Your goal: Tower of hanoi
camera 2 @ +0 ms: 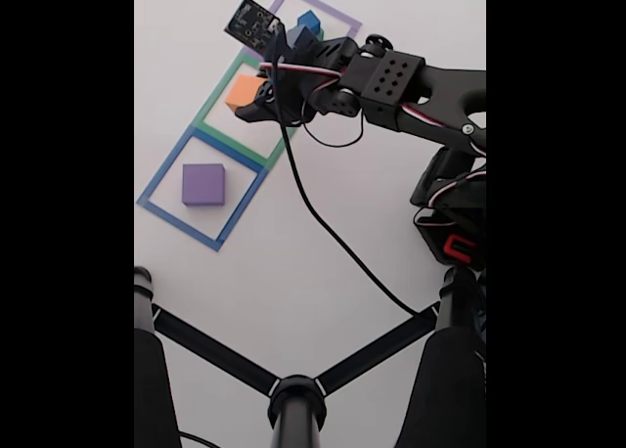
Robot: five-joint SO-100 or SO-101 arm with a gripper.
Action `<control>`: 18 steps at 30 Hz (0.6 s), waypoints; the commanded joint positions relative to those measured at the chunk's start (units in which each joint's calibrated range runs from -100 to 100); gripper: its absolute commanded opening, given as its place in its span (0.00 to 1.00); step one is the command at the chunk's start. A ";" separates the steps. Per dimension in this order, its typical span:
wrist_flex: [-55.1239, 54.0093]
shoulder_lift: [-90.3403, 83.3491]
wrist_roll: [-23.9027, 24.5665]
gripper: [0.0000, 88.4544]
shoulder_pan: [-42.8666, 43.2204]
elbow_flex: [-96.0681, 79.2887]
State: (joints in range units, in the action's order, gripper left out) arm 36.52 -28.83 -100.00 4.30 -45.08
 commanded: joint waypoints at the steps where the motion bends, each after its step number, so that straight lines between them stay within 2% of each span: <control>1: 20.10 -4.82 0.00 0.12 2.91 15.32; 8: 35.96 -9.71 0.00 0.13 8.47 24.14; 18: 47.13 -9.95 0.00 0.12 16.86 35.41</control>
State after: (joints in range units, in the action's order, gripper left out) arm 80.50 -37.02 -100.00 18.62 -15.84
